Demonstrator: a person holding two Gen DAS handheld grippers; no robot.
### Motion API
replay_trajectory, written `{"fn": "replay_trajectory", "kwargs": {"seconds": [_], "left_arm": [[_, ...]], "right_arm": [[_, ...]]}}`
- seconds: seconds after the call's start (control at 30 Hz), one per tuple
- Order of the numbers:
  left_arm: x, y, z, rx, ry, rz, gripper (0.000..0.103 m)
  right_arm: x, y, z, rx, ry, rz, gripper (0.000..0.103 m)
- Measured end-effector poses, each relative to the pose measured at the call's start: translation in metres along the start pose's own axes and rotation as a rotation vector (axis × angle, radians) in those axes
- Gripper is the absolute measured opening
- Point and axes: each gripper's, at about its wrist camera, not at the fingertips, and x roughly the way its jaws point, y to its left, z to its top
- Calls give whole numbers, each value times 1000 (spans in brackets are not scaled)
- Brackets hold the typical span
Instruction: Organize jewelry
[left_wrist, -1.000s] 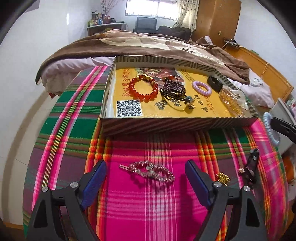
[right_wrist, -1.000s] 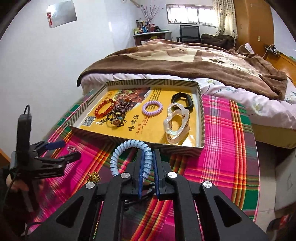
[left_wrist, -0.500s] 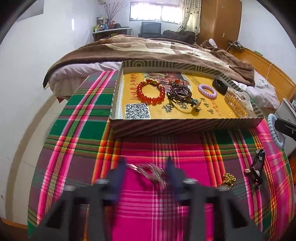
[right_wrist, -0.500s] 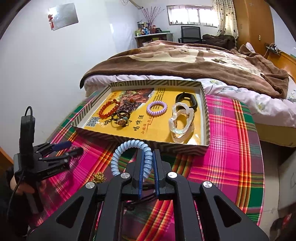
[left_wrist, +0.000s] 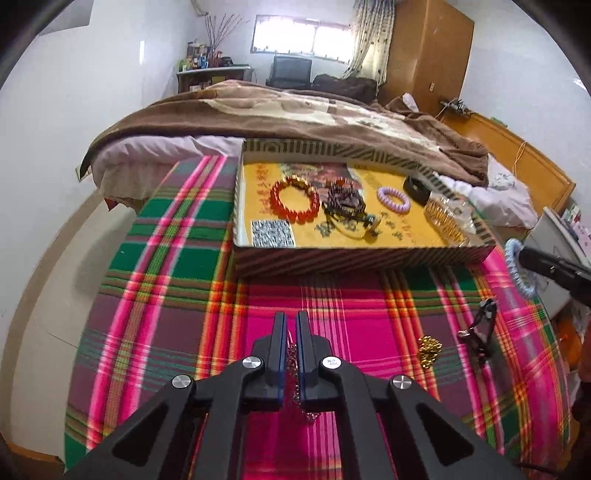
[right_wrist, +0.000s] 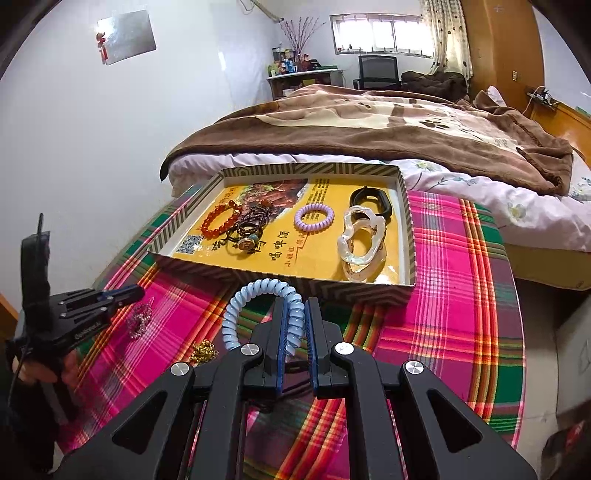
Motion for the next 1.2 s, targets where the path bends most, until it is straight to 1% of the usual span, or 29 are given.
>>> {"fn": "replay_trajectory", "kwargs": {"seconds": [0.1,0.17,0.23,0.27,0.33,0.37,0.4,0.43,0.5,0.53,0.57,0.6,0.63,0.7,0.73,0.77,0.83,0.87,0.97,1.0,1.2], "left_arm": [[-13,5,4,-13,-26,-28,4],[-19,7,6,-10,-34,-32,4],[-20,7,4,-2,-10,-55,4],[-19,7,2,-7,-1,-43,6],[-13,8,-3,-20,35,-32,22],[-10,9,-6,-27,47,-33,46],[-8,8,-11,-29,56,-27,63],[-7,6,-15,-22,58,-25,64],[-4,1,-20,-8,71,-31,64],[0,-2,-22,4,82,-19,64],[3,-5,-24,19,91,6,64],[7,-9,-26,37,102,43,59],[9,-11,-28,46,104,63,58],[9,-15,-28,68,97,67,37],[9,-16,-28,77,97,65,31],[9,-16,-27,82,97,63,20],[8,-15,-27,74,98,54,17],[6,-15,-26,73,90,46,14],[2,-14,-24,74,82,41,13],[0,-14,-23,74,75,39,10],[-12,-11,-10,57,33,3,10]], "right_arm": [[-2,1,-1,3,-3,2,10],[-3,2,-2,2,-5,3,10],[-4,3,-2,0,-7,3,10],[-5,3,-3,0,-8,5,10],[-5,4,-4,3,-8,7,10],[-4,4,-4,4,-8,8,10],[-4,4,-5,4,-6,8,10],[-4,4,-5,3,-5,8,10],[-3,4,-6,1,-1,7,10],[-3,4,-6,1,0,5,10],[-3,4,-7,2,0,4,10],[-3,3,-7,5,-1,5,10],[-4,3,-7,7,-2,6,10],[-4,3,-8,8,-2,5,10],[-4,2,-8,7,0,4,10],[-3,2,-7,8,1,5,10],[-3,3,-8,9,3,7,10],[-3,3,-7,9,3,7,10],[-2,4,-6,8,3,6,10],[-2,4,-6,8,2,5,10],[-3,3,-1,13,-5,-2,10]]}}
